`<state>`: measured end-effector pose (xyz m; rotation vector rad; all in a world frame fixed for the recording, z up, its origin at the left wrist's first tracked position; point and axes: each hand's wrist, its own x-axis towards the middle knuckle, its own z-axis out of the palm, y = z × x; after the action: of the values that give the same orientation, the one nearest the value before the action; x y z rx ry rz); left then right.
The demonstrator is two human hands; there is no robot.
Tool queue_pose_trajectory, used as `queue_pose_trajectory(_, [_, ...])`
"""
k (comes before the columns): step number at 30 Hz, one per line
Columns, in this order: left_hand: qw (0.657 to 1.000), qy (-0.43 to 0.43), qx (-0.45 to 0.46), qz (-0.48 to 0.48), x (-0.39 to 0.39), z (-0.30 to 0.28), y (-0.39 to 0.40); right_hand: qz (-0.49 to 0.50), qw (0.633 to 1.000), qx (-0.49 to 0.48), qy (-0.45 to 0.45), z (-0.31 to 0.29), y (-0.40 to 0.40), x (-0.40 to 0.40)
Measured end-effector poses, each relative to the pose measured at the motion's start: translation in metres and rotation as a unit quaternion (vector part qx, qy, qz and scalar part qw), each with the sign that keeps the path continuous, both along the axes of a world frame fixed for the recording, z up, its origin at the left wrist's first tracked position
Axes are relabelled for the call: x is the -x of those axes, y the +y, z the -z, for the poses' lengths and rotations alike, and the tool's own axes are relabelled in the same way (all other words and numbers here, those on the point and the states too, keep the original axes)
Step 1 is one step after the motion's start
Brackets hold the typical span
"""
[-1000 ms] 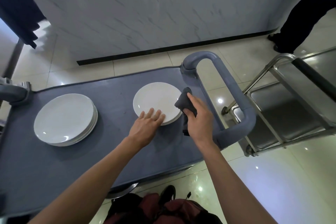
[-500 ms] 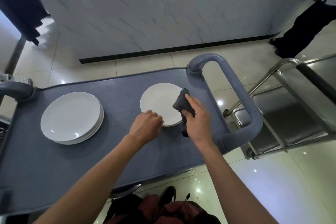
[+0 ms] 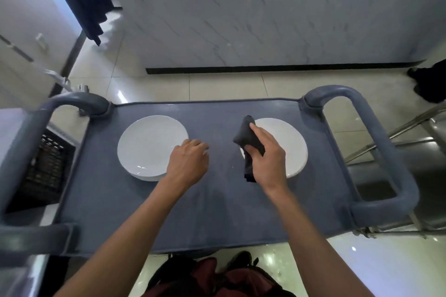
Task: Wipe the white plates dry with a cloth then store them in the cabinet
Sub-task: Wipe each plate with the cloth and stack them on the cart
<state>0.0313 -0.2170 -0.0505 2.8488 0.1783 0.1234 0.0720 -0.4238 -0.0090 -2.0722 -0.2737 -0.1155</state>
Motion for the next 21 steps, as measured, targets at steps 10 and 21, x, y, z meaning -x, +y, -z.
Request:
queue_pose_trajectory(10, [0.993, 0.041, 0.046, -0.102, 0.038, 0.004, 0.113, -0.081, 0.996, -0.002, 0.045, 0.011, 0.122, 0.007])
queue_pose_trajectory(21, [0.953, 0.033, 0.147, -0.262, 0.060, 0.020, 0.205, -0.148, 0.989, 0.010, 0.014, 0.012, 0.222, -0.011])
